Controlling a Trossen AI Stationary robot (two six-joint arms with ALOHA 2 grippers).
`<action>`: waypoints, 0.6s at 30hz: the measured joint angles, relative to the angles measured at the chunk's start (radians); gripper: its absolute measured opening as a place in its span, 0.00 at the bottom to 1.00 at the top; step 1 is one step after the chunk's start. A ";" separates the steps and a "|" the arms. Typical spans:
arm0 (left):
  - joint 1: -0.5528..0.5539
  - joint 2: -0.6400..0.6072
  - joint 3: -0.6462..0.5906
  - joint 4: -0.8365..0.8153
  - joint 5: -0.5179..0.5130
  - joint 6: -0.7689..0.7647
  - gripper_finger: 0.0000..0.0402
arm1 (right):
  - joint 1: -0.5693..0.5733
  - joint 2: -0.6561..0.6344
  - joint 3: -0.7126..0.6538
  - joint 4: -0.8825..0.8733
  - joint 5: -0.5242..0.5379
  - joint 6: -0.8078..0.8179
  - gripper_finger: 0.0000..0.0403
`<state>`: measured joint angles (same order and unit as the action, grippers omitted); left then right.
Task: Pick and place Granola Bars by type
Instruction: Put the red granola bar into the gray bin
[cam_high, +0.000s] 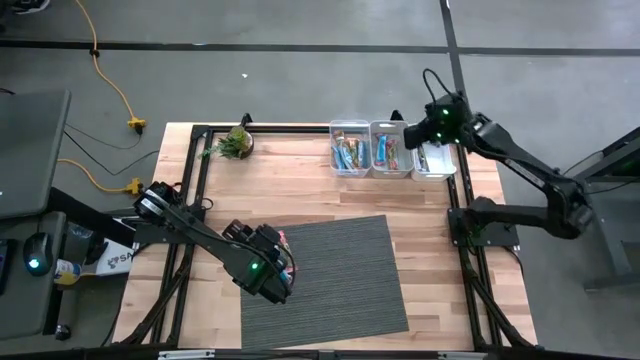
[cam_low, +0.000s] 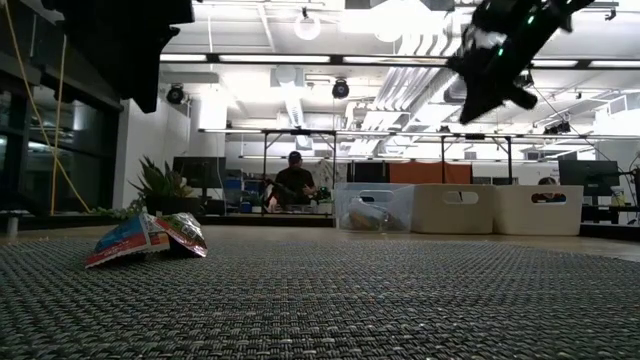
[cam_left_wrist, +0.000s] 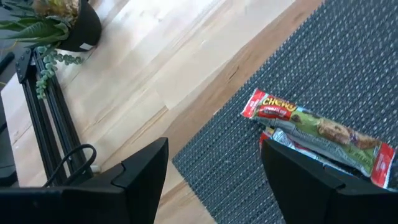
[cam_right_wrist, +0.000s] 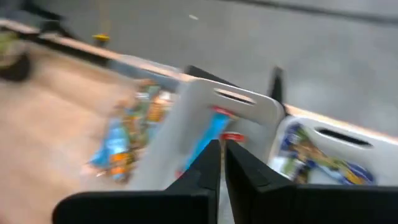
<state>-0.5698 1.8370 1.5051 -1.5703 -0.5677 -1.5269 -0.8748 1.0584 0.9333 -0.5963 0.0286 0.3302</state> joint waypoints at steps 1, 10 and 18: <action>0.000 0.000 0.000 0.000 -0.008 -0.007 0.63 | 0.020 -0.026 0.000 0.001 -0.019 -0.017 0.01; 0.000 0.000 0.000 0.000 -0.068 -0.026 0.63 | 0.271 -0.348 -0.098 0.056 -0.196 -0.063 0.00; 0.000 0.000 0.000 0.008 -0.063 -0.026 0.63 | 0.452 -0.763 -0.318 0.257 -0.251 0.094 0.00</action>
<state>-0.5697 1.8370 1.5051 -1.5625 -0.6308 -1.5532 -0.4223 0.2956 0.6157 -0.3397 -0.2226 0.4246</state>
